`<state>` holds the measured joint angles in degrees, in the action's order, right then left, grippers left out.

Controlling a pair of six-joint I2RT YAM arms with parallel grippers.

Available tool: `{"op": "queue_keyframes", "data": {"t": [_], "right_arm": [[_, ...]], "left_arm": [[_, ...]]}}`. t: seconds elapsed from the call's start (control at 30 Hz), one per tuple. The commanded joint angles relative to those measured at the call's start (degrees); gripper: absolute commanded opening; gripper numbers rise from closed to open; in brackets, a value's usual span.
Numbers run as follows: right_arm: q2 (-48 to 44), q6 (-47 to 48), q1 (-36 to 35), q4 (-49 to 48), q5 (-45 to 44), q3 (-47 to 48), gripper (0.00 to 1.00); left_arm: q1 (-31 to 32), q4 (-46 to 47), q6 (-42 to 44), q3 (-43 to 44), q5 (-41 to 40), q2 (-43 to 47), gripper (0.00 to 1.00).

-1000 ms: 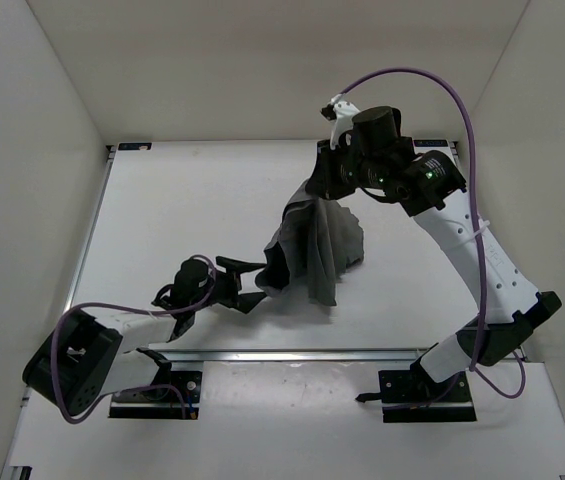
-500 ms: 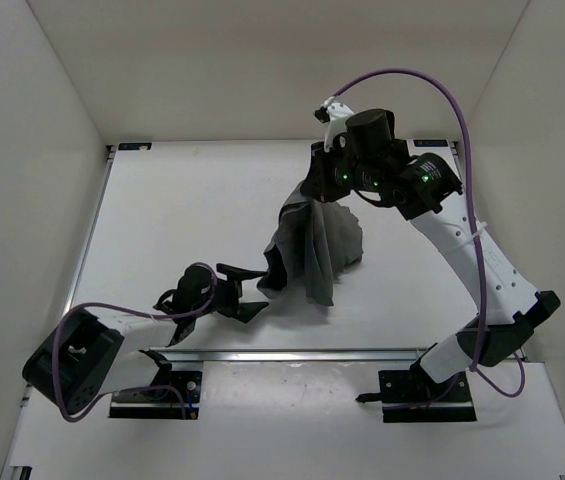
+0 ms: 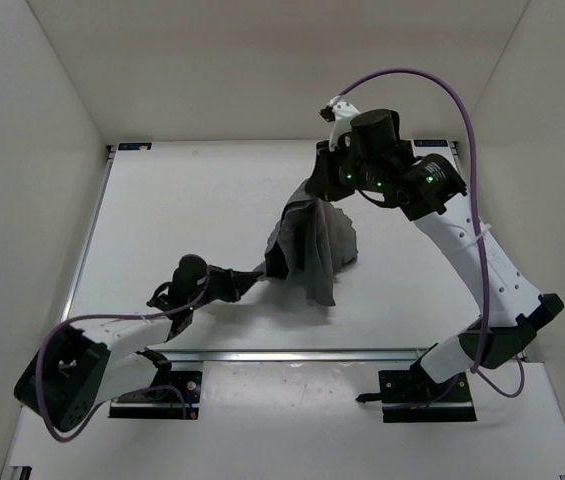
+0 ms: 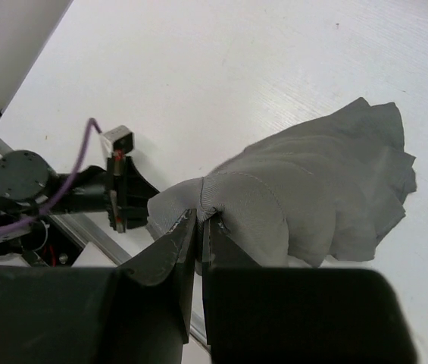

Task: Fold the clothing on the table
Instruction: Flatten the skirt out

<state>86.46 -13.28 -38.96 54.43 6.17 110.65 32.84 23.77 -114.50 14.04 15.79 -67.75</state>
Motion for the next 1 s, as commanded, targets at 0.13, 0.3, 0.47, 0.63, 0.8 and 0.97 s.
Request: {"op": "queue_keyframes", "data": {"t": [0.13, 0.3, 0.47, 0.63, 0.8, 0.97], "right_arm": [[-10.68, -1.22, 13.02, -2.4, 5.05, -5.6, 0.0], [-16.05, -4.21, 23.22, -4.95, 15.44, -13.61, 0.0], [-15.09, -5.61, 25.76, -3.81, 21.13, -11.86, 0.0], [-5.63, -8.43, 35.79, -10.31, 31.36, -8.9, 0.0], [8.87, -10.36, 38.69, -11.98, 31.7, 8.22, 0.0], [24.07, -13.08, 42.99, -14.09, 36.0, 34.48, 0.0]], "left_arm": [[-20.15, -16.21, 0.04, 10.37, 0.63, 12.9, 0.0], [-23.35, -12.27, 6.91, 22.41, 7.83, 7.03, 0.0], [-24.22, -22.52, 21.65, 44.28, 10.31, -2.98, 0.0], [-25.98, -18.58, 18.87, 49.49, 11.72, -12.22, 0.0], [-26.87, -30.33, 32.47, 76.76, 11.19, -27.23, 0.0], [-28.27, -40.35, 37.5, 109.0, 13.39, -41.93, 0.0]]}}
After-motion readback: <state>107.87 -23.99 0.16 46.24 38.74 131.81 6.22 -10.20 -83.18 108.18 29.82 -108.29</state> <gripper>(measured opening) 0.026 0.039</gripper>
